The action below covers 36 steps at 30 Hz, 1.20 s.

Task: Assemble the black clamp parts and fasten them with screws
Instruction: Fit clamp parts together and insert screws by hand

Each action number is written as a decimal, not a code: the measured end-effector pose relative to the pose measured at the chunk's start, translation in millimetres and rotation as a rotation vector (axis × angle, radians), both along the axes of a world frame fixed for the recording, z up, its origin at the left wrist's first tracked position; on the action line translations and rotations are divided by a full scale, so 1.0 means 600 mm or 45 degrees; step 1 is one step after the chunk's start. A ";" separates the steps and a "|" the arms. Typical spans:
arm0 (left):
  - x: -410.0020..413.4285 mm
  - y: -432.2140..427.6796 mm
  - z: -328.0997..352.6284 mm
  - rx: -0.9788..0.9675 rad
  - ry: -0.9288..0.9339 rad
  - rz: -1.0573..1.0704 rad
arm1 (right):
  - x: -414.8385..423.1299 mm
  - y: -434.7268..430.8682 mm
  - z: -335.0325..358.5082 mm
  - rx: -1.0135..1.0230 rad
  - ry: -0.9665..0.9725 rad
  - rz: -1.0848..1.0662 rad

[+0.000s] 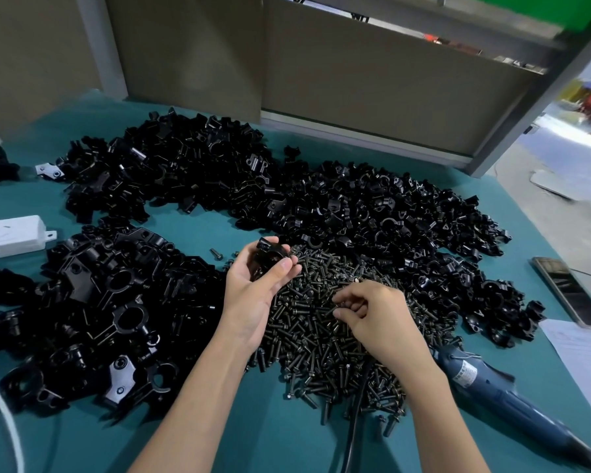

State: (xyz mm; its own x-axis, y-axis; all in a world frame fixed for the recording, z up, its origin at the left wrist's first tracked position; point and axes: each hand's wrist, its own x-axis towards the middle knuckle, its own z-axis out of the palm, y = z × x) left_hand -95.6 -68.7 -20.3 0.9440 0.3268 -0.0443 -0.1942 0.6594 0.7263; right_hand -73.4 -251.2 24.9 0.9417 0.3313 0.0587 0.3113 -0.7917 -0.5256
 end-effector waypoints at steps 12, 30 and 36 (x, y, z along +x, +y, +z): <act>-0.001 -0.003 0.002 0.036 -0.006 -0.020 | 0.003 0.016 0.011 0.544 0.059 0.022; -0.003 -0.012 0.005 0.317 0.018 0.003 | 0.028 0.134 0.027 0.721 -0.241 0.132; -0.002 -0.013 0.006 0.443 0.001 -0.003 | 0.034 0.125 0.029 0.777 -0.162 0.137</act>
State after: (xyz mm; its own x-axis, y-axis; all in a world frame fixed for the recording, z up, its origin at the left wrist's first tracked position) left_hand -96.7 -76.8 -16.6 0.9449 0.3202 0.0686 -0.1922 0.3727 0.9078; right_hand -53.0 -176.0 42.1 0.8781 0.2954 0.3763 0.4622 -0.3214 -0.8265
